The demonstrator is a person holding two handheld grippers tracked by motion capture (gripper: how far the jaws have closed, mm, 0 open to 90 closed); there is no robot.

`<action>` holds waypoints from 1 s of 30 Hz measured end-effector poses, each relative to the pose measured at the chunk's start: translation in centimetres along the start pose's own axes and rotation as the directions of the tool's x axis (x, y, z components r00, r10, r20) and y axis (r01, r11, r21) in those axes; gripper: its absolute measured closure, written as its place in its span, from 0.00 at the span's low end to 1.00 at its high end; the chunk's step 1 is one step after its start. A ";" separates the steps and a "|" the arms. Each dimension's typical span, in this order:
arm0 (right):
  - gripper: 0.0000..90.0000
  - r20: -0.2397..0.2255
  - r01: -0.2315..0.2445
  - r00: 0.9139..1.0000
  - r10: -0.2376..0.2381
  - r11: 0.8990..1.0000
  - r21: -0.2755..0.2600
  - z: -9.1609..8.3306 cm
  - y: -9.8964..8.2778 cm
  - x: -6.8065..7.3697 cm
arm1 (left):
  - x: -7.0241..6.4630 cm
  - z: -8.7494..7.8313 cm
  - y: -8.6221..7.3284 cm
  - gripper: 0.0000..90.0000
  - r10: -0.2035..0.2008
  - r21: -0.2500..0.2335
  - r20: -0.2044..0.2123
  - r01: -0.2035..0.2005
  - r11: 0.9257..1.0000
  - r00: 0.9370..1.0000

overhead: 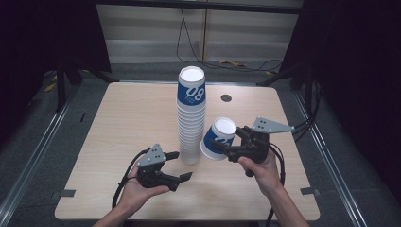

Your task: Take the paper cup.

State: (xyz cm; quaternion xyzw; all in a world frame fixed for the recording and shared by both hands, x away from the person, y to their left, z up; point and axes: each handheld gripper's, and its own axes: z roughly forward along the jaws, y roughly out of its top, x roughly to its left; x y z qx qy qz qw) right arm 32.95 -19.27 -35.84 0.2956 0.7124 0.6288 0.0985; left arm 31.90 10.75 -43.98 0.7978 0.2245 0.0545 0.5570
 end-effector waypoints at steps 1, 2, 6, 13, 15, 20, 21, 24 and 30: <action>0.29 0.000 0.000 1.000 0.000 1.000 0.000 0.0 0.0 0.0 | 0.0 0.0 0.0 0.18 0.000 0.000 0.000 0.000 1.000 1.000; 0.29 -0.003 0.002 1.000 -0.002 1.000 0.018 0.5 -0.6 0.0 | -0.1 0.0 -0.2 0.17 -0.012 -0.007 0.010 0.012 1.000 1.000; 0.29 -0.034 0.038 0.999 -0.037 0.999 0.039 1.5 -1.6 0.3 | 0.0 -0.1 -0.5 0.17 -0.015 -0.023 0.031 0.015 1.000 0.999; 0.29 -0.094 0.015 0.996 -0.008 0.997 0.077 2.7 -3.9 0.5 | -0.2 0.1 -0.9 0.17 -0.018 -0.007 0.050 0.018 1.000 0.999; 0.29 -0.112 0.009 0.994 0.001 0.997 0.083 3.2 -4.8 0.5 | -0.2 0.2 -1.0 0.17 -0.023 -0.004 0.053 0.023 1.000 0.998; 0.29 -0.116 0.001 0.993 0.009 0.996 0.092 3.7 -5.4 0.6 | 0.2 -0.5 -0.5 0.17 -0.048 -0.036 0.065 0.050 0.998 0.997; 0.29 -0.122 0.001 0.992 0.010 0.995 0.096 3.9 -5.7 0.7 | 0.2 -0.6 -0.4 0.17 -0.038 -0.038 0.065 0.041 0.998 0.997; 0.29 -0.119 0.006 0.993 0.006 0.995 0.102 4.1 -5.8 0.9 | 0.1 -0.3 -0.6 0.17 -0.033 -0.028 0.082 0.035 0.999 0.996; 0.29 -0.155 0.001 0.988 0.015 0.994 0.105 4.9 -6.2 1.3 | -0.3 0.4 -0.9 0.17 -0.016 -0.006 0.097 0.016 1.000 0.995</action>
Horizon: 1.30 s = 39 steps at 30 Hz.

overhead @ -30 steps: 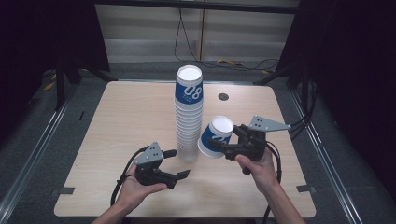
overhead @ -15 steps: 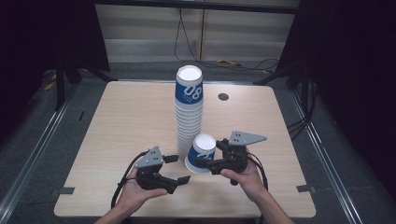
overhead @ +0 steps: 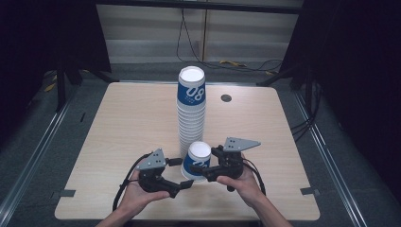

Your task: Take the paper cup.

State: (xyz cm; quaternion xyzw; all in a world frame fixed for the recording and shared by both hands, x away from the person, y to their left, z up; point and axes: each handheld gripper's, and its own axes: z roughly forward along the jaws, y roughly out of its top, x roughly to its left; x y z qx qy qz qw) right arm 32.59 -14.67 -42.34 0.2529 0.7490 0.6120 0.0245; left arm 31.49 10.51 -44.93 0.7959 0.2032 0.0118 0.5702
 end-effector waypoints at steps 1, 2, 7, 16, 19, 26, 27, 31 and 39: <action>0.29 -0.017 0.001 1.000 -0.001 1.000 0.012 0.5 -0.2 0.1 | 0.1 0.2 -0.2 0.17 -0.014 0.004 0.006 0.014 1.000 1.000; 0.29 -0.017 0.001 1.000 -0.001 1.000 0.012 0.5 -0.2 0.1 | 0.1 0.2 -0.2 0.17 -0.014 0.004 0.006 0.014 1.000 1.000; 0.29 -0.033 -0.001 0.999 0.002 1.000 0.018 1.1 -0.5 0.4 | 0.1 0.4 -0.4 0.14 -0.014 0.011 0.008 0.014 1.000 1.000; 0.29 -0.051 -0.008 0.999 0.009 1.000 0.011 1.8 -1.0 0.8 | -0.2 1.3 -0.6 0.13 -0.022 0.000 0.006 0.022 1.000 1.000; 0.29 -0.048 -0.011 0.999 0.012 1.000 0.016 1.7 -1.1 0.8 | -0.3 1.4 -0.7 0.14 -0.020 -0.005 -0.001 0.020 1.000 1.000; 0.27 -0.043 0.013 0.999 -0.011 0.999 0.036 1.5 -0.9 0.9 | -0.3 1.4 -0.6 0.18 -0.001 0.001 -0.002 0.001 1.000 1.000; 0.27 -0.042 0.018 0.999 -0.016 0.999 0.037 1.5 -0.9 0.9 | -0.3 1.4 -0.6 0.18 -0.001 -0.002 0.003 0.001 1.000 1.000; 0.24 -0.048 -0.005 0.999 0.007 0.999 0.047 1.3 -0.7 0.9 | -0.3 1.3 -0.5 0.20 0.021 0.003 0.017 -0.021 1.000 1.000; 0.15 -0.028 -0.030 0.999 0.032 0.997 0.069 0.9 -0.5 0.9 | -0.2 1.2 -0.6 0.21 0.014 0.031 0.015 -0.014 0.999 1.000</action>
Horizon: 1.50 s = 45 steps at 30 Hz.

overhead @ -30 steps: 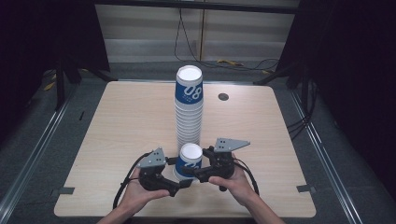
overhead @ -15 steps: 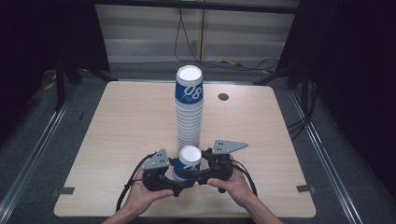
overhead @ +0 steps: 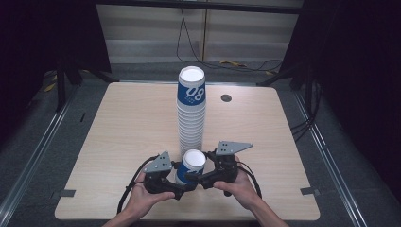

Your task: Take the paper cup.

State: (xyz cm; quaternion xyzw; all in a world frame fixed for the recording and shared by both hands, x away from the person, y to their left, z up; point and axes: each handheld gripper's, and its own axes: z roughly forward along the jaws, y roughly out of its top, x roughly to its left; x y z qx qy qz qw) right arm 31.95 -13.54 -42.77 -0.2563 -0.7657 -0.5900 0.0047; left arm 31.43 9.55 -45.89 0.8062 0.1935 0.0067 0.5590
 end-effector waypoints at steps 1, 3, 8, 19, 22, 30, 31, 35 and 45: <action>0.15 -0.002 -0.012 1.000 0.012 1.000 -0.001 -0.2 0.0 0.0 | 0.1 -0.1 0.0 0.21 0.000 0.009 -0.003 0.000 1.000 1.000; 0.15 -0.020 -0.025 1.000 0.024 1.000 -0.004 -0.5 0.2 0.0 | 0.3 -0.2 -0.1 0.21 -0.004 0.027 -0.003 0.004 1.000 1.000; 0.15 -0.003 -0.019 1.000 0.019 1.000 0.010 -1.2 0.3 -0.3 | 0.9 -0.5 0.1 0.21 0.006 0.075 -0.018 -0.005 0.997 1.000; 0.15 0.037 -0.001 0.999 -0.003 0.994 0.112 -2.0 0.3 -0.8 | 1.7 -1.2 0.7 0.21 0.002 0.142 -0.026 0.001 0.990 1.000; 0.15 0.039 0.001 0.999 -0.006 0.992 0.128 -2.2 0.3 -0.9 | 1.8 -1.4 0.7 0.21 0.010 0.148 -0.021 -0.007 0.989 1.000; 0.17 0.021 0.056 0.998 -0.063 0.970 0.236 -2.8 0.0 -1.3 | 1.7 -0.9 0.5 0.21 0.025 0.228 -0.011 -0.022 0.973 1.000; 0.17 0.018 0.066 0.997 -0.073 0.968 0.242 -2.8 0.0 -1.3 | 1.6 -0.8 0.5 0.21 0.030 0.240 -0.004 -0.028 0.970 1.000; 0.17 0.032 0.074 0.996 -0.086 0.959 0.273 -2.9 0.2 -1.3 | 1.3 -0.7 0.9 0.21 0.040 0.269 0.000 -0.039 0.962 0.999; 0.17 0.024 0.091 0.994 -0.106 0.935 0.342 -2.9 0.4 -1.3 | 1.3 -0.6 1.0 0.23 0.077 0.312 0.007 -0.075 0.947 0.997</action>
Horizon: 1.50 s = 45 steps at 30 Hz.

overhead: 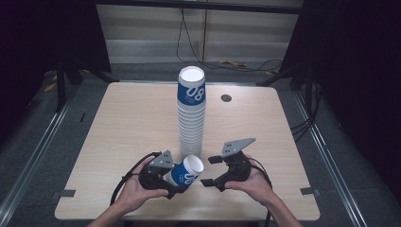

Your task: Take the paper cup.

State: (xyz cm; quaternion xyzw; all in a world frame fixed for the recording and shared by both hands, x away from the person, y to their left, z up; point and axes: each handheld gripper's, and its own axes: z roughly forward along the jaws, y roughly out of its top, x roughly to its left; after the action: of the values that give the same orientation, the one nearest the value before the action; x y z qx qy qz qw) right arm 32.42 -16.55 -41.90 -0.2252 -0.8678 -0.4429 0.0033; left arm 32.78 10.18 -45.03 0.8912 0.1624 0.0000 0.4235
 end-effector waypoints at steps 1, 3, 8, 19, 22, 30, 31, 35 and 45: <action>0.17 0.000 0.000 1.000 0.000 1.000 0.000 0.0 0.0 0.0 | 0.0 0.0 0.1 0.23 0.009 0.010 -0.007 -0.009 1.000 1.000; 0.17 -0.018 0.021 1.000 -0.021 0.999 0.038 0.1 0.1 0.1 | 0.1 0.0 0.2 0.23 0.017 0.044 0.001 -0.017 0.999 1.000; 0.17 -0.033 0.056 0.998 -0.053 0.992 0.113 0.5 0.5 0.4 | -0.2 0.3 0.7 0.23 0.043 0.084 0.016 -0.044 0.995 0.999; 0.17 -0.067 0.114 0.993 -0.101 0.969 0.221 0.7 2.1 0.7 | -0.8 1.0 1.5 0.23 0.107 0.163 0.043 -0.112 0.980 0.993; 0.18 -0.085 0.140 0.989 -0.122 0.955 0.263 1.2 2.2 0.9 | -0.7 1.2 1.5 0.23 0.103 0.183 0.043 -0.110 0.977 0.994; 0.19 -0.091 0.161 0.986 -0.140 0.943 0.292 1.9 2.1 1.0 | -0.9 2.1 1.4 0.23 0.124 0.227 0.041 -0.130 0.965 0.991; 0.19 -0.090 0.167 0.985 -0.146 0.938 0.304 2.1 2.2 1.0 | -0.9 2.1 1.4 0.23 0.123 0.239 0.044 -0.130 0.962 0.991; 0.19 -0.089 0.177 0.984 -0.156 0.932 0.316 2.4 2.1 1.0 | -0.8 2.2 1.5 0.23 0.127 0.253 0.039 -0.133 0.958 0.991; 0.21 -0.110 0.178 0.983 -0.149 0.923 0.342 3.4 2.1 0.6 | -1.3 2.6 1.8 0.23 0.155 0.293 0.045 -0.161 0.943 0.987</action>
State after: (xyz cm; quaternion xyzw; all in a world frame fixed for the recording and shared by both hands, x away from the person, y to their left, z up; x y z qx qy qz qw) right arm 33.38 -12.61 -42.23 -0.1296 -0.9476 -0.2888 0.0418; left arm 32.41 6.75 -45.11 0.9545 0.0841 0.0004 0.2860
